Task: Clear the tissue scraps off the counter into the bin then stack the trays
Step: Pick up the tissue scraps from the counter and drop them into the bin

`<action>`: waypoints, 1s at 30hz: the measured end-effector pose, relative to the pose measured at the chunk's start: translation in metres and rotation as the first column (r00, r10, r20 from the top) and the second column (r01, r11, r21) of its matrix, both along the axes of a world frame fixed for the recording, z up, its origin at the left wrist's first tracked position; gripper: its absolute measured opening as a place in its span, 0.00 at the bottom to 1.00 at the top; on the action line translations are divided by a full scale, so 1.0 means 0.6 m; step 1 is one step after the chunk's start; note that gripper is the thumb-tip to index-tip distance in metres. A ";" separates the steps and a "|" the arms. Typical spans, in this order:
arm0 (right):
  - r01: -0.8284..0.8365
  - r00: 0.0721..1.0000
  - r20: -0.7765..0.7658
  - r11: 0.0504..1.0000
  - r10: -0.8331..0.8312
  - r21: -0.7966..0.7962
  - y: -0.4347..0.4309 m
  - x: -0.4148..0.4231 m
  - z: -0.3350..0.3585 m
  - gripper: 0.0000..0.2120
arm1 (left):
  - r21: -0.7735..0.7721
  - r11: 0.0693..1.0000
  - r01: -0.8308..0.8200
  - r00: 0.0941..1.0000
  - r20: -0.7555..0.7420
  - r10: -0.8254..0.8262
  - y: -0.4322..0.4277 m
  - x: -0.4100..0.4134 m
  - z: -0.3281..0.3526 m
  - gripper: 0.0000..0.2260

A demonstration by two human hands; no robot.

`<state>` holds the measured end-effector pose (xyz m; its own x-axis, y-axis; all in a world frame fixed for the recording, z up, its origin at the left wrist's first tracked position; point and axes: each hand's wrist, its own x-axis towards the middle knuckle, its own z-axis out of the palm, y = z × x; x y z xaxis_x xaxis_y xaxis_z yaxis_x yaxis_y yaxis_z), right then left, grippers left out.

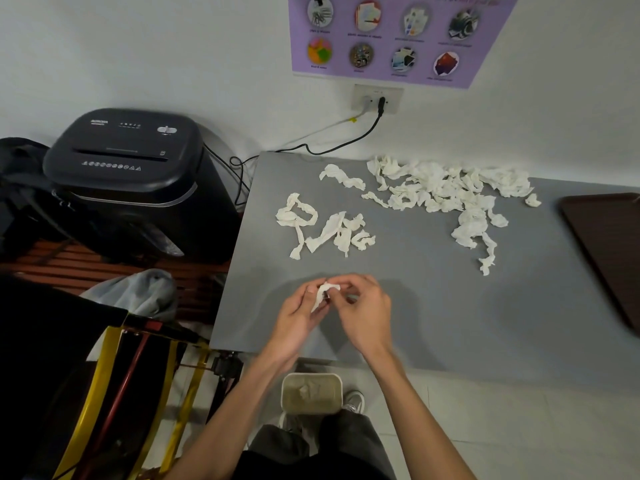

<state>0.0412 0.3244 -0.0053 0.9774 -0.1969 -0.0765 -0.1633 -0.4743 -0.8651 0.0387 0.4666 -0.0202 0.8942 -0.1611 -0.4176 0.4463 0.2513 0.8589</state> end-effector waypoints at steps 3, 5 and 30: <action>-0.038 0.999 0.008 0.999 0.038 0.005 0.030 0.005 -0.003 0.07 | -0.081 0.994 -0.072 0.997 -0.013 0.072 -0.002 0.005 0.003 0.16; -0.105 0.994 0.001 0.994 0.105 0.009 0.054 0.005 -0.005 0.11 | -0.015 0.994 -0.109 0.994 -0.006 0.109 0.000 0.011 0.000 0.15; -0.136 0.989 -0.066 0.644 0.131 -0.753 0.077 0.195 -0.209 0.09 | 0.435 0.893 -0.117 0.982 -0.082 0.169 0.162 -0.035 -0.032 0.11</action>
<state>0.1585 0.3704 -0.1308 0.9979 -0.0564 0.0333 -0.0487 -0.9789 -0.1984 0.0177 0.5638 -0.0392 0.8358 0.1818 -0.5180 0.5351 -0.0587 0.8428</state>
